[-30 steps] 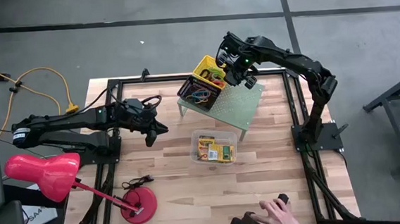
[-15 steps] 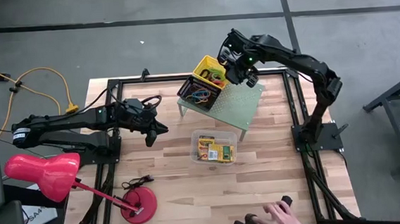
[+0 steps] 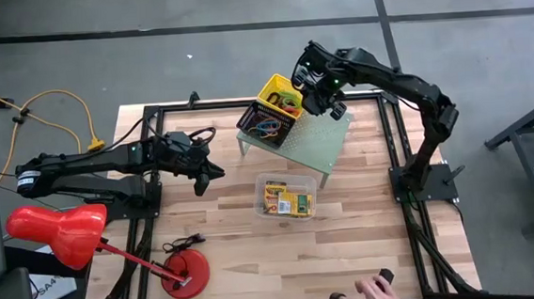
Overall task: Pick & Place Office Desk Supplies
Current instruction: Put the transparent bin with crayon boxes on the shelf
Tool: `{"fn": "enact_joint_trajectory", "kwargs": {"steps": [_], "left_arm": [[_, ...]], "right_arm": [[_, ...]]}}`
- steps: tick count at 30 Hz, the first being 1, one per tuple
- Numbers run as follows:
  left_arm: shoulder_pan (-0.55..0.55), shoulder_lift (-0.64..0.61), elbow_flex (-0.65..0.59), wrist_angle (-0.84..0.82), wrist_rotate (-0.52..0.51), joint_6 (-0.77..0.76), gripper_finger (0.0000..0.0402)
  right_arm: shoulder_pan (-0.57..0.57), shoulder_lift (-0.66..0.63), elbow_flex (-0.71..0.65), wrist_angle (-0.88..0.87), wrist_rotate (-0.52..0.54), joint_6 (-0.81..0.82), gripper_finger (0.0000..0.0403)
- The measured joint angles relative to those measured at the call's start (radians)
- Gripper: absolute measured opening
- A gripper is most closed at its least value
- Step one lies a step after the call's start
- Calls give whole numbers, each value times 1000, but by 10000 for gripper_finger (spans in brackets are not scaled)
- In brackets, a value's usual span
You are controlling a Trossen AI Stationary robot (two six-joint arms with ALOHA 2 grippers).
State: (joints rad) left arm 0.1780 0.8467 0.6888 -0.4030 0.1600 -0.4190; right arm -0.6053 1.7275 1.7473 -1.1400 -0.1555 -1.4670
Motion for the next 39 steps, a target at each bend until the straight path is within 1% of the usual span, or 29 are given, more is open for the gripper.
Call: {"fn": "enact_joint_trajectory", "kwargs": {"steps": [4,7,13,18,22,27,30,33,36,39], "left_arm": [[0,0,0,0,0,0,52],[0,0,0,0,0,0,52],[0,0,0,0,0,0,52],[0,0,0,0,0,0,52],[0,0,0,0,0,0,52],[0,0,0,0,0,0,52],[0,0,0,0,0,0,52],[0,0,0,0,0,0,52],[0,0,0,0,0,0,52],[0,0,0,0,0,0,52]], "right_arm": [[18,-17,0,-6,6,34,128],[45,-32,0,-16,27,93,128],[137,-61,0,-62,21,228,128],[249,-61,0,-92,23,409,128],[347,-61,0,-91,21,599,128],[458,-61,0,-46,26,858,128],[506,-61,0,-7,25,985,128],[539,-61,0,35,29,1069,128],[568,-54,0,55,75,1104,128],[591,-51,0,56,128,1185,128]]}}
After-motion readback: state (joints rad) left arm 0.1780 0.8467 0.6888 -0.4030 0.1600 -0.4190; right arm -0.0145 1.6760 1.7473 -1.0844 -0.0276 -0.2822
